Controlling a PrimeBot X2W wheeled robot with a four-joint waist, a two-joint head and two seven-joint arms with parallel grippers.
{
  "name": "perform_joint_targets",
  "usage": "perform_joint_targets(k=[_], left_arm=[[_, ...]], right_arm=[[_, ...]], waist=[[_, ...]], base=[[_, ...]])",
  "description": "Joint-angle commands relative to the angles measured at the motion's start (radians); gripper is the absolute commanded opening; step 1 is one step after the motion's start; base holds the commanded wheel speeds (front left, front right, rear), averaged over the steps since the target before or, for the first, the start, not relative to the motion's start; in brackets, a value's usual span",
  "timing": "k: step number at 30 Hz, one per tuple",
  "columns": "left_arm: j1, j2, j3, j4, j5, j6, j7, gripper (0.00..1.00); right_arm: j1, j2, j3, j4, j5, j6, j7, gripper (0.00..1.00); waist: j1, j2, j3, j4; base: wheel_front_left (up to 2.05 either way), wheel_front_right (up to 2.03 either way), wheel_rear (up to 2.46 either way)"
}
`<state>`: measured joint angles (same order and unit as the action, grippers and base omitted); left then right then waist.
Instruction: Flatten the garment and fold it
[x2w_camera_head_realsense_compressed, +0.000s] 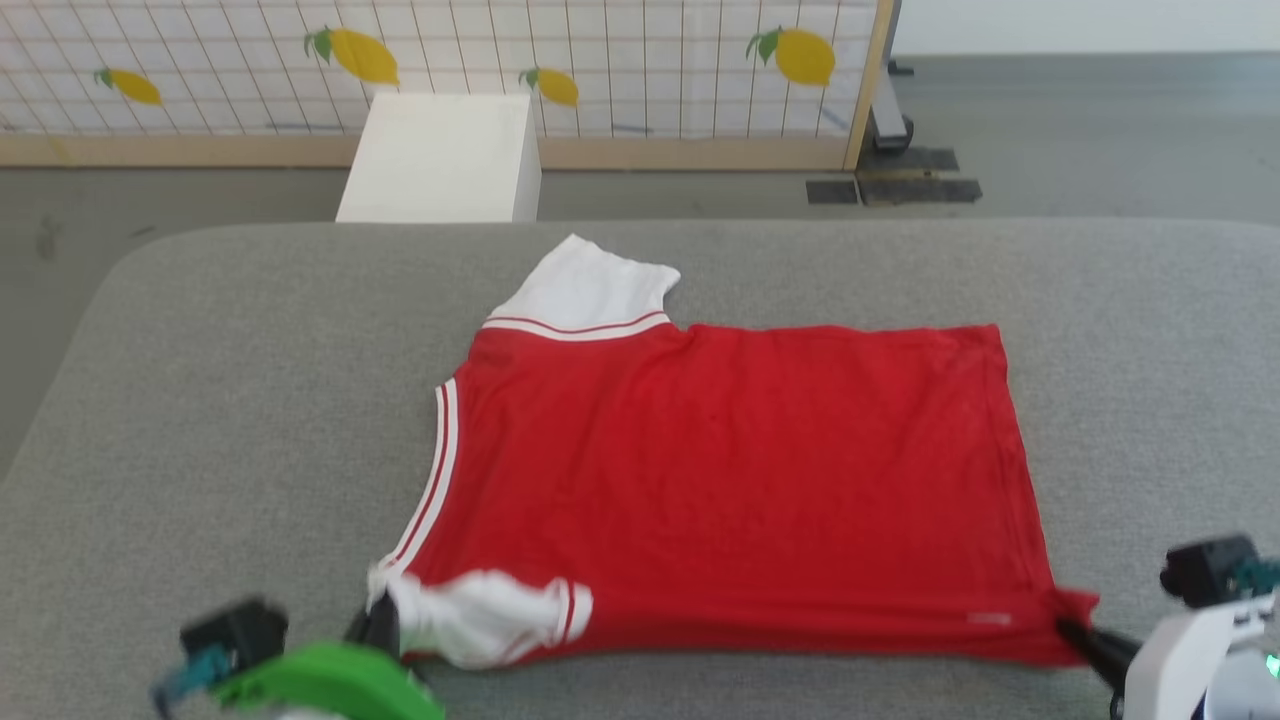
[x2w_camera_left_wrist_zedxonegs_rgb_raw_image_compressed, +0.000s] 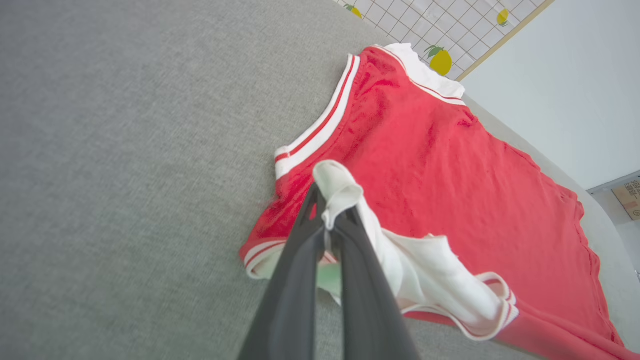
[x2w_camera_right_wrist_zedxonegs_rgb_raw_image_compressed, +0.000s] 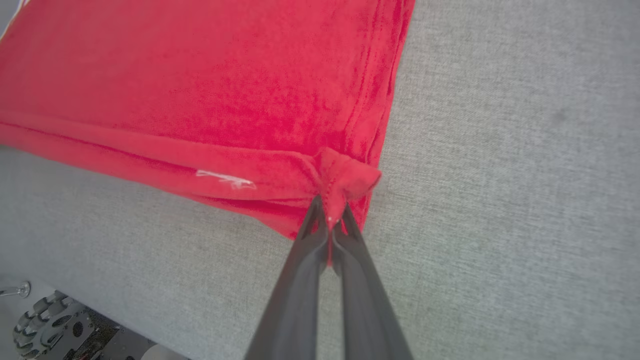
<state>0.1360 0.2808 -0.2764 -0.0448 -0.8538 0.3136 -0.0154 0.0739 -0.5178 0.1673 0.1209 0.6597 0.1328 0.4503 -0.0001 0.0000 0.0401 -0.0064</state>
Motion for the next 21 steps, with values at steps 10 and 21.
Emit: perform_joint_targets(k=[10, 21], left_arm=[[-0.334, 0.01, -0.077, 0.084, 0.079, -0.014, 0.094, 0.0], [-0.504, -0.025, -0.09, 0.274, 0.103, -0.032, 0.075, 0.0]], right_arm=[[-0.198, -0.012, -0.035, -0.048, -0.033, -0.002, 0.158, 0.0], [-0.368, -0.045, 0.091, 0.014, -0.073, -0.002, 0.297, 0.0]], waist=[[0.0001, 0.0, 0.157, 0.004], [0.0001, 0.0, 0.288, 0.007]], base=[[0.0, 0.0, 0.0], [0.0, 0.0, 0.0]])
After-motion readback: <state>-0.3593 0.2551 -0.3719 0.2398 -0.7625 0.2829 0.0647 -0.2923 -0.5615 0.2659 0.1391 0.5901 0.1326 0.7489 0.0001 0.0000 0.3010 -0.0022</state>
